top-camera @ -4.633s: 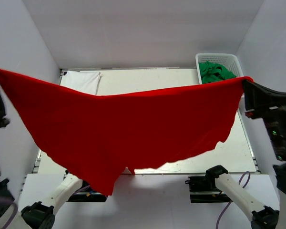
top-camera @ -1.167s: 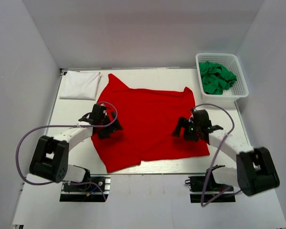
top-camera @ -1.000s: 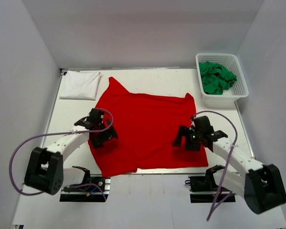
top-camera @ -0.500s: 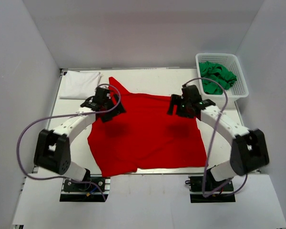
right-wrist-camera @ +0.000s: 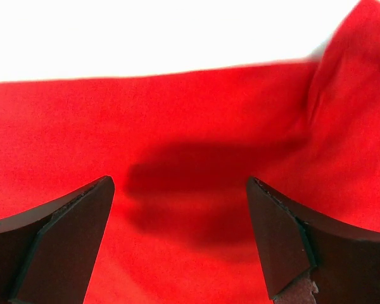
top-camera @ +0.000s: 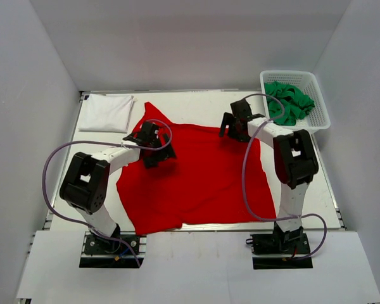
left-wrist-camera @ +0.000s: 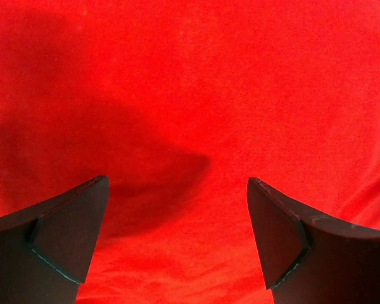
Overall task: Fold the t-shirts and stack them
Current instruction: Flatten out the tshirt
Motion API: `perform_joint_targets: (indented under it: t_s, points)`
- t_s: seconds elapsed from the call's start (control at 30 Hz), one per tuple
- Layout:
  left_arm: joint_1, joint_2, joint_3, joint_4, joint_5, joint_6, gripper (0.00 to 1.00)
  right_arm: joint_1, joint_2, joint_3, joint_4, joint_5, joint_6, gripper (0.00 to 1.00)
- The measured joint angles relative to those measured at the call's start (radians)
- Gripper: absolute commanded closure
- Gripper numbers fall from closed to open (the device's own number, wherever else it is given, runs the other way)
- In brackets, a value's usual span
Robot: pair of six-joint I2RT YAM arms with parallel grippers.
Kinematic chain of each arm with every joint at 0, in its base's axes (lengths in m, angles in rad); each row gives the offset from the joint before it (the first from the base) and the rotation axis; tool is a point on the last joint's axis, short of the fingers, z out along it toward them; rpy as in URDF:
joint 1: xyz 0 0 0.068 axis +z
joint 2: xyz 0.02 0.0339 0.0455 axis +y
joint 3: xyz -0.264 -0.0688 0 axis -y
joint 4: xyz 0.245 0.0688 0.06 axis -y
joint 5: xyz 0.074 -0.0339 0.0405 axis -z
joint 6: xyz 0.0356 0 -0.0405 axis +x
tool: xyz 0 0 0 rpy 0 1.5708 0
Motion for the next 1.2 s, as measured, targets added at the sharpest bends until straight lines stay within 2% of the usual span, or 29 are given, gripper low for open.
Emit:
perform_joint_targets:
  t_s: [0.5, 0.63, 0.87, 1.0, 1.2]
  points:
    - [0.0, 0.016, -0.017, 0.005, 0.004, 0.031, 0.0, -0.066, 0.219, 0.283, 0.026, 0.006, 0.013, 0.1]
    - [0.0, 0.023, -0.008, -0.006, 0.005, 0.043, 0.0, -0.084, 0.295, 0.396, 0.053, 0.006, 0.021, 0.1]
    - [0.0, 0.034, 0.019, -0.039, 0.004, 0.053, 0.0, -0.105, 0.456, 0.696, 0.055, -0.011, 0.013, 0.1]
    - [0.0, 0.055, 0.06, -0.074, -0.013, 0.068, 0.0, -0.105, 0.385, 0.639, 0.067, -0.035, -0.042, 0.1]
    - [0.007, 0.068, 0.177, -0.115, -0.092, 0.079, 0.0, -0.096, 0.024, 0.222, 0.109, -0.092, -0.086, 0.1]
